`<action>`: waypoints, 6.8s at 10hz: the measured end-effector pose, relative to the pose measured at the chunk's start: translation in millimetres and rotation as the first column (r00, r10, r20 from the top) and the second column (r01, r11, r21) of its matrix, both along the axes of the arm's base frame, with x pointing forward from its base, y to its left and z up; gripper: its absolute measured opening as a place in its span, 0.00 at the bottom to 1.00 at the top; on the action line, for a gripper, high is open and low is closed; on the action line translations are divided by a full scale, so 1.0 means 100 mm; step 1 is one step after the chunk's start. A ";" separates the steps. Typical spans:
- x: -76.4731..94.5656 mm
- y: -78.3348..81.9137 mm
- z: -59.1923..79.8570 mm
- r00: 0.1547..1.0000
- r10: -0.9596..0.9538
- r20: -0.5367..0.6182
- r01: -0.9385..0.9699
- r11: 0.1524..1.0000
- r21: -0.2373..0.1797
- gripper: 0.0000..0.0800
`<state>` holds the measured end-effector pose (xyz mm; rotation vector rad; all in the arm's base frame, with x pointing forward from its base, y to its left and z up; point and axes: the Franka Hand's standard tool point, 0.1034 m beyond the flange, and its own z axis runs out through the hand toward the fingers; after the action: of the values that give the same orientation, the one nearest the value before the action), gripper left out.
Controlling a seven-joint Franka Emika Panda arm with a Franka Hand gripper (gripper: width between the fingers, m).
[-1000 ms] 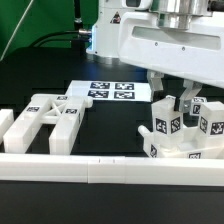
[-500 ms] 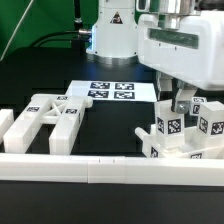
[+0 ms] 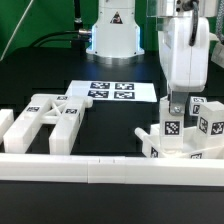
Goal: Assemble chair
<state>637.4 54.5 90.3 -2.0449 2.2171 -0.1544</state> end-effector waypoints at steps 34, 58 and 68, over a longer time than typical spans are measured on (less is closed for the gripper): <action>0.04 -0.02 -0.02 0.037 0.990 -0.139 -0.997 0.028 -0.066 0.81; 0.05 -0.10 -0.04 0.977 0.200 -0.077 -0.200 0.980 0.010 0.36; 0.14 0.04 -0.03 0.765 0.643 -0.021 -0.643 0.761 -0.085 0.81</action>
Offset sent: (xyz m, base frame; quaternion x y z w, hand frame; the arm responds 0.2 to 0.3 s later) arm 0.0030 0.0013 -0.0042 -0.0342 0.0248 -0.3009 0.9527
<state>651.7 58.7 87.4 -2.7062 1.3829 -0.1889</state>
